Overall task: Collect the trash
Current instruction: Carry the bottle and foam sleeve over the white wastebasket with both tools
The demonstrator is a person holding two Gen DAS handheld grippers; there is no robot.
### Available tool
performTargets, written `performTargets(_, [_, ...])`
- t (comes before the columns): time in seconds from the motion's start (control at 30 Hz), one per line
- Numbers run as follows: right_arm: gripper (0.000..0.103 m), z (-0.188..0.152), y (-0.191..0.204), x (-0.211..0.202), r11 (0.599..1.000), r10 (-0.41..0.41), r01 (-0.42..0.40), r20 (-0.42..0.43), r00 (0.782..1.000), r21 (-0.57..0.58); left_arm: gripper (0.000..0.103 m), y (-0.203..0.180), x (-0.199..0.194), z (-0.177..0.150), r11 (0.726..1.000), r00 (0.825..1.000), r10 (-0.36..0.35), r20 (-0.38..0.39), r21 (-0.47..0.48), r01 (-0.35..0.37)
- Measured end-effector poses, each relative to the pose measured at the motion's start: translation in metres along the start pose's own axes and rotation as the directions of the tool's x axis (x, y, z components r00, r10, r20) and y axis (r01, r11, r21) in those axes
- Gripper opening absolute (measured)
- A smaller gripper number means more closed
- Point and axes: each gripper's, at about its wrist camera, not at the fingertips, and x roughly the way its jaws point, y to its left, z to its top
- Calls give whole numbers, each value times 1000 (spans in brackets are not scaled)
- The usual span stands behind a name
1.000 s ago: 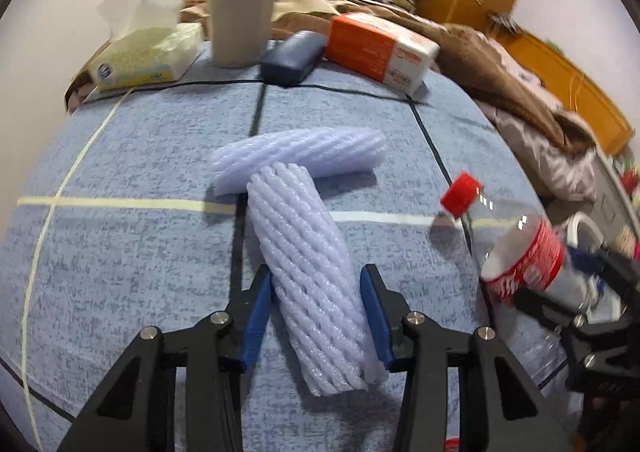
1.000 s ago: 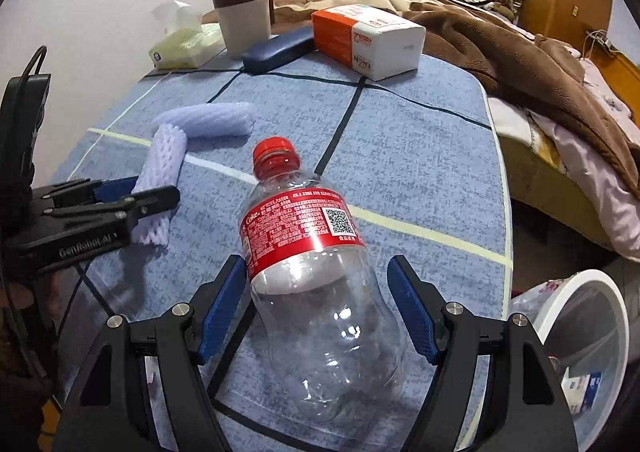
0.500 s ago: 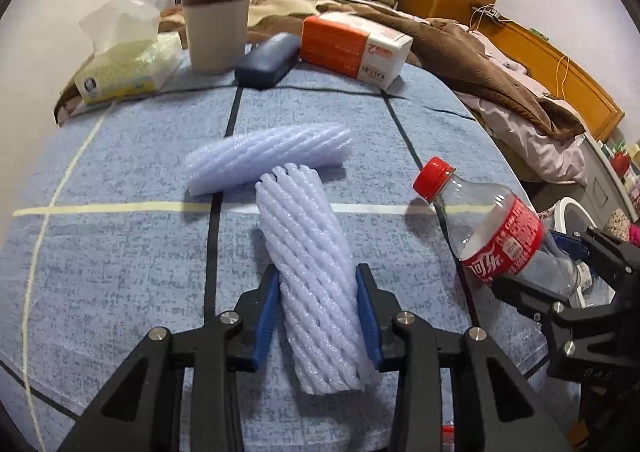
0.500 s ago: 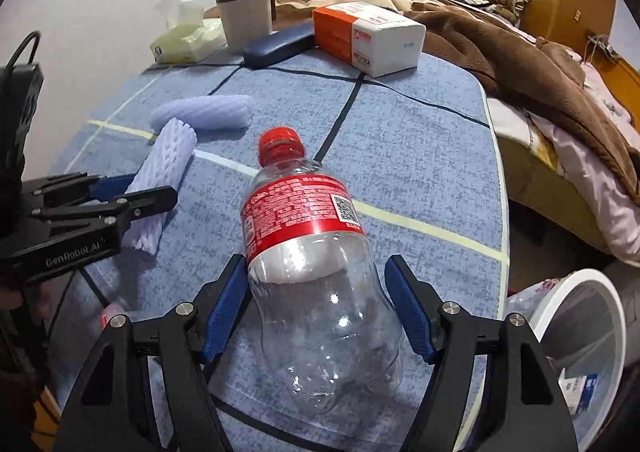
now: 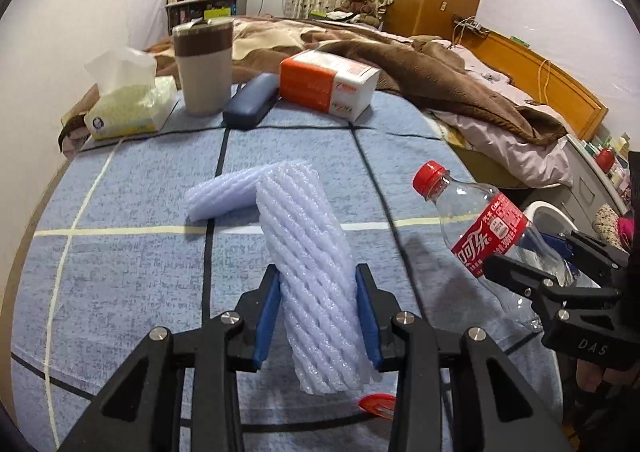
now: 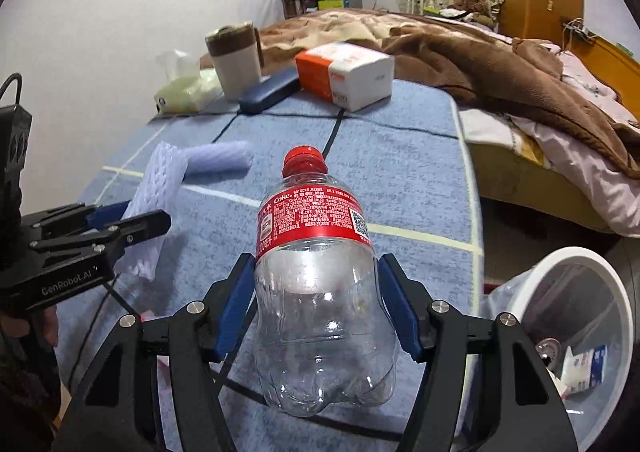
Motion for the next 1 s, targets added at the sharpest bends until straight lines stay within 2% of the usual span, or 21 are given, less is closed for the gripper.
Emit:
performTargets(0.27, [64,-6,-13,-38,999,-37,36,75,997,27,38,-37,-29,1,997,997,-8,72,80,2])
performTargets(0.67, [64,-30,-51,-91,988,-128,113,149,980,109,38,-102,-51,2,977,987,-116,112,191,93])
performTargets(1.0, [64,-49,-89,-114,963,-223,193,155,962,191,38,-160,-52,0,948,974,-196,112,276,159])
